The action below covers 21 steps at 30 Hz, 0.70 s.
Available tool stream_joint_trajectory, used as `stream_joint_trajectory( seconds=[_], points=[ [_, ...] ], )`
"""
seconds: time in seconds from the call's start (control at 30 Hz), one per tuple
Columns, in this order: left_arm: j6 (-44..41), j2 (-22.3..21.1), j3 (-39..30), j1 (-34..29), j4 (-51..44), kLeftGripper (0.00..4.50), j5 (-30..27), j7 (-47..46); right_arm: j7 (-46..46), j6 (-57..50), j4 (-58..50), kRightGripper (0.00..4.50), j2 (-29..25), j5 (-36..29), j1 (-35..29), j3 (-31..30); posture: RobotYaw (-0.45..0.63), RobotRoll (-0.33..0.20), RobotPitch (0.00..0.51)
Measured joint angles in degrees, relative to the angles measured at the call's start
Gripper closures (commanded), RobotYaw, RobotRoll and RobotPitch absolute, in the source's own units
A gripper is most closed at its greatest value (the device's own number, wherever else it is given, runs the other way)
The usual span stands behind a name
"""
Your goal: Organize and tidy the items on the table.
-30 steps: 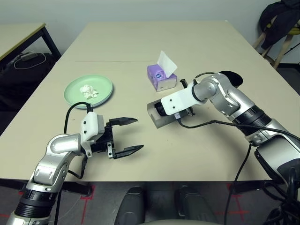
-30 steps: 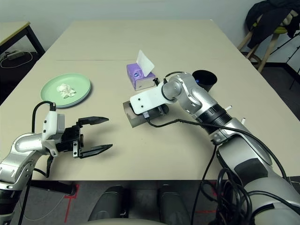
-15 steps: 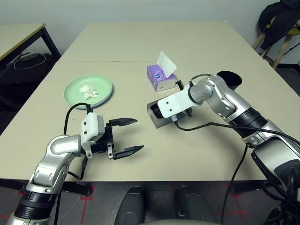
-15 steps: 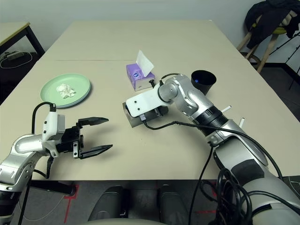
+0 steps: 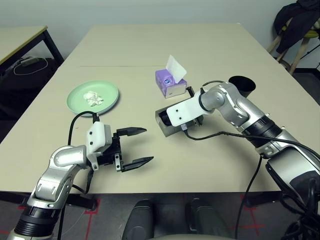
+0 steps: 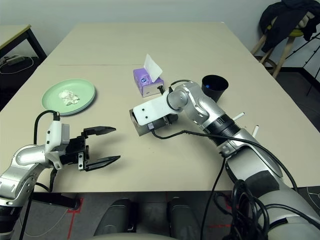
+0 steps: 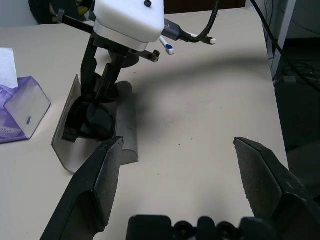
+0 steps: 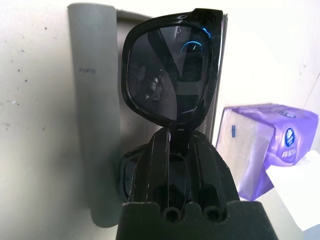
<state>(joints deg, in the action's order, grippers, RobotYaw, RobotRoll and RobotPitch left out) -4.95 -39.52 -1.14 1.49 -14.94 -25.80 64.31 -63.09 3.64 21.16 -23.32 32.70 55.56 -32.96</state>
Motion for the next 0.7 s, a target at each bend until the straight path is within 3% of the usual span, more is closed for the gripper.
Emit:
stream_joint_trajectory(
  seconds=[0.7],
  points=[
    [-0.26,0.0,0.0,-1.81,-0.52,0.0,0.01,-0.7,4.19,9.42,10.13,4.06,1.14,1.57,2.64,-0.79,0.14,0.0,0.07]
  ],
)
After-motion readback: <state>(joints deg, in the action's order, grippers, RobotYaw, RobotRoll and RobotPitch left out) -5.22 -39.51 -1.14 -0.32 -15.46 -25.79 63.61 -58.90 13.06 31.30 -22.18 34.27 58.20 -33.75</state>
